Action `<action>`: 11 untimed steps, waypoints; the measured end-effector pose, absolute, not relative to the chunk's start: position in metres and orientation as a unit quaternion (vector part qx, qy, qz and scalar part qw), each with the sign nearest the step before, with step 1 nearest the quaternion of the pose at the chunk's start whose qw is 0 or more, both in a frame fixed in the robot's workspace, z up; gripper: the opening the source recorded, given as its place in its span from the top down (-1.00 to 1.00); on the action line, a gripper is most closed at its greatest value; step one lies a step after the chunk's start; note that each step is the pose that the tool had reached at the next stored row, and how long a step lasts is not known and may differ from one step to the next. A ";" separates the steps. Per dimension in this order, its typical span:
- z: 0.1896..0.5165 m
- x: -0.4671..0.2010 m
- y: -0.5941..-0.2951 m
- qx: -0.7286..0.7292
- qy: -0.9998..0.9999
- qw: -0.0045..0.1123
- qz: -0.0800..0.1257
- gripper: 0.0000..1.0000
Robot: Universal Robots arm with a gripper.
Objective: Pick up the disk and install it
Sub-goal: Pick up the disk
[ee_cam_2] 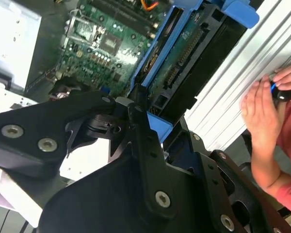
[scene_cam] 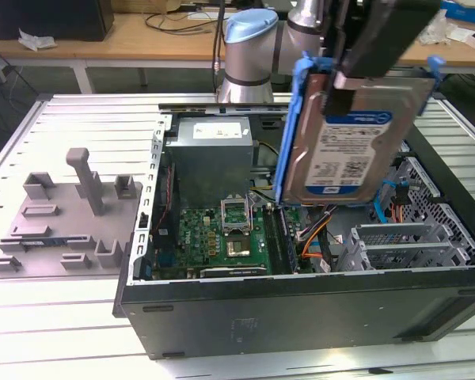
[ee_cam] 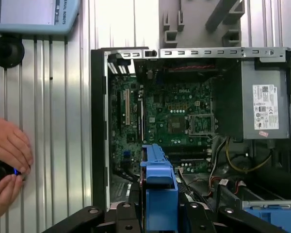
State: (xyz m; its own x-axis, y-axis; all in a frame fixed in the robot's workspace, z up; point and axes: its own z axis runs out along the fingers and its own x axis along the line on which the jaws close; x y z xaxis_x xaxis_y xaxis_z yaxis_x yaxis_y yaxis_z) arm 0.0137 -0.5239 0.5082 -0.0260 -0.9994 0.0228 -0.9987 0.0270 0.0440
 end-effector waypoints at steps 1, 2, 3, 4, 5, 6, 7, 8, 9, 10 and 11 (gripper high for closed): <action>0.508 0.020 -0.525 0.698 -0.716 0.023 -0.008 0.27; 0.508 0.024 -0.526 0.698 -0.716 0.023 -0.008 0.27; 0.508 0.029 -0.527 0.698 -0.716 0.023 -0.008 0.27; 0.508 0.030 -0.527 0.698 -0.715 0.023 -0.008 0.27; 0.508 0.030 -0.527 0.699 -0.715 0.023 -0.008 0.27; 0.508 0.030 -0.527 0.699 -0.715 0.023 -0.008 0.27; 0.508 0.030 -0.527 0.699 -0.715 0.023 -0.008 0.27; 0.508 0.030 -0.527 0.699 -0.715 0.023 -0.008 0.27; 0.508 0.030 -0.527 0.699 -0.714 0.023 -0.008 0.27; 0.508 0.030 -0.527 0.699 -0.714 0.023 -0.008 0.27; 0.508 0.030 -0.527 0.700 -0.714 0.023 -0.008 0.27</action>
State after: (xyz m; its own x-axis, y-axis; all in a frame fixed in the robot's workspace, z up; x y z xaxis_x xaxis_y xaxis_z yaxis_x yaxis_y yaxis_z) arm 0.0297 -0.5273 0.5082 -0.0203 -0.9996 0.0218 -0.9988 0.0213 0.0440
